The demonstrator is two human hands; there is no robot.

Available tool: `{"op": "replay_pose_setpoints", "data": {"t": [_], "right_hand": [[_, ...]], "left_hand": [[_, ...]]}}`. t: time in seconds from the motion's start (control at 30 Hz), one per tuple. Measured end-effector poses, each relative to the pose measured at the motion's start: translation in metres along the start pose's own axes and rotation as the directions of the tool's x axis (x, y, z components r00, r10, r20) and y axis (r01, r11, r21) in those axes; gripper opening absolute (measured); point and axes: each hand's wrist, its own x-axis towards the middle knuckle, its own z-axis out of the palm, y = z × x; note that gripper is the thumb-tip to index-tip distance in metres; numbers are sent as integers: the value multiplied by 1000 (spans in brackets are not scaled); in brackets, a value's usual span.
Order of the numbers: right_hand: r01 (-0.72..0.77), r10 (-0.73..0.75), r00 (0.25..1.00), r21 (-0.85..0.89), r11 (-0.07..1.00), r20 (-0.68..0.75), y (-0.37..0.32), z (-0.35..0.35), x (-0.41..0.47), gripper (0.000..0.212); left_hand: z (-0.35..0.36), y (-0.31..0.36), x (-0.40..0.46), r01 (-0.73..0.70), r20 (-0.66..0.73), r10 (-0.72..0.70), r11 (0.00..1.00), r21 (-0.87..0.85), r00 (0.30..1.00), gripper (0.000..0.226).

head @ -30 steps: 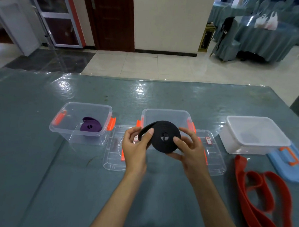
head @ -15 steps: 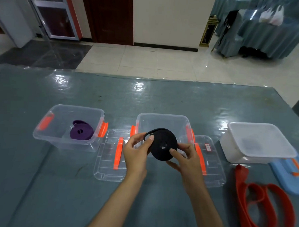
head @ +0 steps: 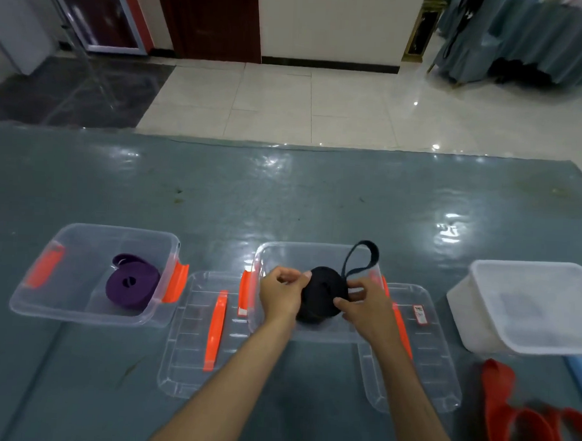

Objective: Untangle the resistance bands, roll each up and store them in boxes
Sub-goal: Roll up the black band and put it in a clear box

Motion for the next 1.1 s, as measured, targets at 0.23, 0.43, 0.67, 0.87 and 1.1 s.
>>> {"op": "replay_pose_setpoints", "data": {"t": [0.23, 0.43, 0.67, 0.87, 1.1], "right_hand": [[-20, 18, 1000, 74, 997, 24, 27, 6, 17, 33], [2, -6, 1000, 226, 974, 17, 22, -5, 11, 26], [40, -98, 988, 405, 914, 123, 2, -16, -24, 52], [82, -192, 952, 406, 910, 239, -4, -30, -72, 53], [133, -266, 911, 387, 912, 315, -8, -55, -126, 50]], "left_hand": [[5, -23, 23, 71, 31, -73, 997, 35, 997, 20], [1, -19, 19, -25, 122, 22, 999, 24, 992, 23], [-21, 8, -6, 36, 215, -7, 991, -128, 977, 50], [-65, 20, -49, 33, 342, 37, 980, -197, 939, 57], [-108, 20, -92, -55, 618, 153, 983, -175, 771, 66]]}}
